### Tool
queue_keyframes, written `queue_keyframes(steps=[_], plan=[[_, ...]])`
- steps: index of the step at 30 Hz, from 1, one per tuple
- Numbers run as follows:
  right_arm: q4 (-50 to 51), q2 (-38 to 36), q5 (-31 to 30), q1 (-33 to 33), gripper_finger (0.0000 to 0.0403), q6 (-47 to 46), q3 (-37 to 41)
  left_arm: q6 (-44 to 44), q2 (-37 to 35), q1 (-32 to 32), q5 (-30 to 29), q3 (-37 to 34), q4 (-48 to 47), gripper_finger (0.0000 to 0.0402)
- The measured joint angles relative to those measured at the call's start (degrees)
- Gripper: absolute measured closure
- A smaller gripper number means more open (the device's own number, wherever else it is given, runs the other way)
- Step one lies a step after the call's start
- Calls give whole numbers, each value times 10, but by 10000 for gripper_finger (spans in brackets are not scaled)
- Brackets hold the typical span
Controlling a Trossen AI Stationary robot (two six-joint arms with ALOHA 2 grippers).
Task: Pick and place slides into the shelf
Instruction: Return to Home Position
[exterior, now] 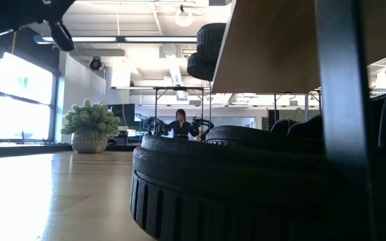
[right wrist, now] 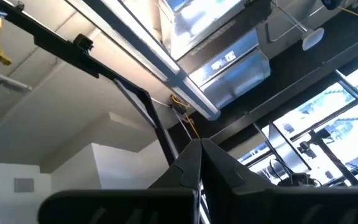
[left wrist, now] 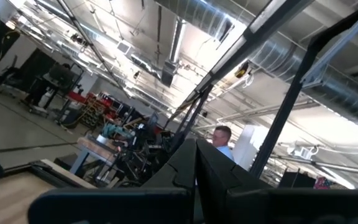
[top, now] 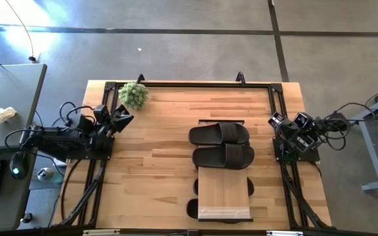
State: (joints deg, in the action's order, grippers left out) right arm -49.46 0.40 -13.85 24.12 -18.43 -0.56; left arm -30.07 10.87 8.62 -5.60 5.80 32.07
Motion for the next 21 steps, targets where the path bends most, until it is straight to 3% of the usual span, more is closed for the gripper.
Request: queue_keyframes(steps=[12, 21], plan=[[55, 0, 33, 0, 403, 10, 0, -33, 0, 0, -6, -52, 25, 402], [116, 0, 33, 0, 403, 71, 1, -31, 2, 0, -16, -53, 7, 402]])
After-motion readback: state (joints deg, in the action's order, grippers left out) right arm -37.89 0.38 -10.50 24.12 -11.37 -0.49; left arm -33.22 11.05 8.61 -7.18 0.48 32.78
